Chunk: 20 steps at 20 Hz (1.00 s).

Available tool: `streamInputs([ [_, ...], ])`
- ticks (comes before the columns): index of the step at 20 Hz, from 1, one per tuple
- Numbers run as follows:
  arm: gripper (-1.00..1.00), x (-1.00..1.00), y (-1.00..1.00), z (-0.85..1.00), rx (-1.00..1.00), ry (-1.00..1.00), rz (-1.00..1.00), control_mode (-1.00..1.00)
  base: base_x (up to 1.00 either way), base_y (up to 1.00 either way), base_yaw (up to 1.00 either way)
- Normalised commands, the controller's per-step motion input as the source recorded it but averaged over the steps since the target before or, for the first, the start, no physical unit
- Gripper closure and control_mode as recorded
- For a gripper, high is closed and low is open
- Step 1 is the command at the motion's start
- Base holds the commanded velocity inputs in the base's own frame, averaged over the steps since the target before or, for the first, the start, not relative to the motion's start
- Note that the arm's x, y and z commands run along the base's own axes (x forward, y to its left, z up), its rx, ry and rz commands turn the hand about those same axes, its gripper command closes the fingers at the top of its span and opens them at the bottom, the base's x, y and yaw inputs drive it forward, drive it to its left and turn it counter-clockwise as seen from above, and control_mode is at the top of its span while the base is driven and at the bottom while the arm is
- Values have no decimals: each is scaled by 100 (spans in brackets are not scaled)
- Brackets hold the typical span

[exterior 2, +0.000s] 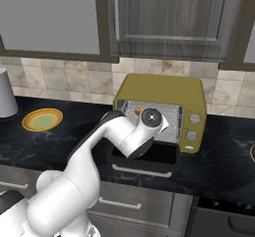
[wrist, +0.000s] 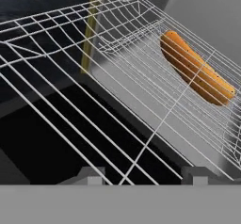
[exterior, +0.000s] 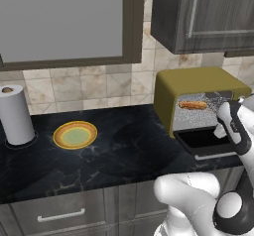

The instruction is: Open the toaster oven door. Place the hotdog bun on the bottom rack in the toaster oven and place the chicken drumstick on the top rack.

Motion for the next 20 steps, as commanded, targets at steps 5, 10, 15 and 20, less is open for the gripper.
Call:
streamInputs([
  [5, 100, -30, 9, 64, -1, 0, 0, -100, 0, 0, 0],
  [10, -100, -1, 10, 51, -4, 0, -1, -100, 0, 0, 0],
  [15, -100, -10, 4, 50, -8, -8, 0, -100, 0, 0, 0],
  [20, -100, -13, 3, 50, -12, -24, -7, -100, 0, 0, 0],
])
